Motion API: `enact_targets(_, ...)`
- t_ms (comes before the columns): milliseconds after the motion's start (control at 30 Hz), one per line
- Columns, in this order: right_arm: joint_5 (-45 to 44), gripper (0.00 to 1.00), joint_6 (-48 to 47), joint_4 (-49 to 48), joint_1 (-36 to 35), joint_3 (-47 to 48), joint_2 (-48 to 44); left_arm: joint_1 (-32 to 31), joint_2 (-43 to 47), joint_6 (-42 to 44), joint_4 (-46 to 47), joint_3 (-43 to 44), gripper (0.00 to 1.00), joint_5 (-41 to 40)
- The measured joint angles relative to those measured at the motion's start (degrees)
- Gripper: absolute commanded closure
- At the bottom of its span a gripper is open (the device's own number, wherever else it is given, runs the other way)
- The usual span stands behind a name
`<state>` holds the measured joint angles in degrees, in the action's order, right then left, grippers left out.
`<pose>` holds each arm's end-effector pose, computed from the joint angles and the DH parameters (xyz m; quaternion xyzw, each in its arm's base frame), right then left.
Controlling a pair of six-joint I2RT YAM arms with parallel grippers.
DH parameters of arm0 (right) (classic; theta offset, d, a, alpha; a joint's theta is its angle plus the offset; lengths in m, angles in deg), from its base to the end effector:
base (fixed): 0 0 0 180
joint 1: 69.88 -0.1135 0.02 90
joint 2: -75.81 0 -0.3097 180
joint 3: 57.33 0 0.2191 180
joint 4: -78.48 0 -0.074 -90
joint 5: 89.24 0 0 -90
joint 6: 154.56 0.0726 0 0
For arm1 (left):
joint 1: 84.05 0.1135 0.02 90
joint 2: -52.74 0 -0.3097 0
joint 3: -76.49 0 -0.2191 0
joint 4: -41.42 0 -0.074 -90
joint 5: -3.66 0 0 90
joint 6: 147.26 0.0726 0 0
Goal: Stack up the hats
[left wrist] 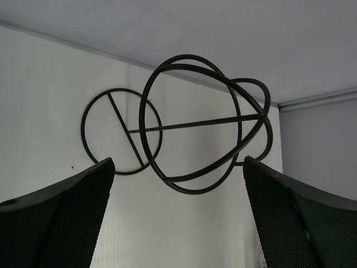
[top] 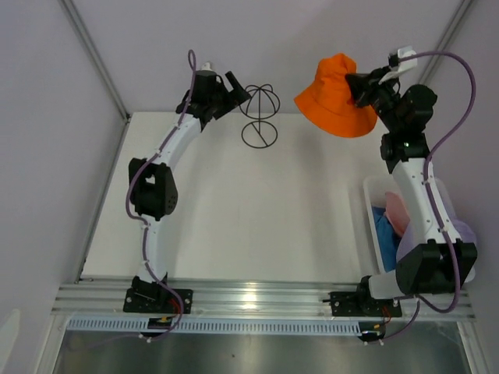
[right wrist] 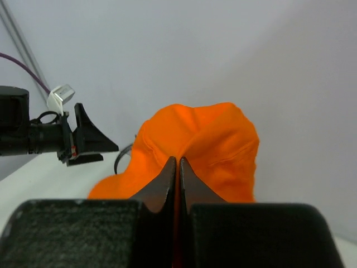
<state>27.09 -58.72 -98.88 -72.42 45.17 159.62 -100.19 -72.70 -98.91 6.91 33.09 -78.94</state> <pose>0.3261 0.0467 0.5301 -0.1650 0.5907 0.1935 0.7658 0.5244 -0.1615 0.3504 -0.1495 0.8211 -0.3121 0.4539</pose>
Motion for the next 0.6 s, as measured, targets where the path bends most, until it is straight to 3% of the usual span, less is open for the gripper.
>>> enact_targets(233,-4.9,1.00,1.7,1.2,6.2,-14.7,-13.4,-0.6,-5.8,-2.8,-1.1,5.3,0.02,-3.1)
enact_targets(600,-7.4,1.00,-0.9,5.0,7.4,-15.0,-21.6,-1.6,-9.4,-3.4,0.2,4.8,0.09,-5.5)
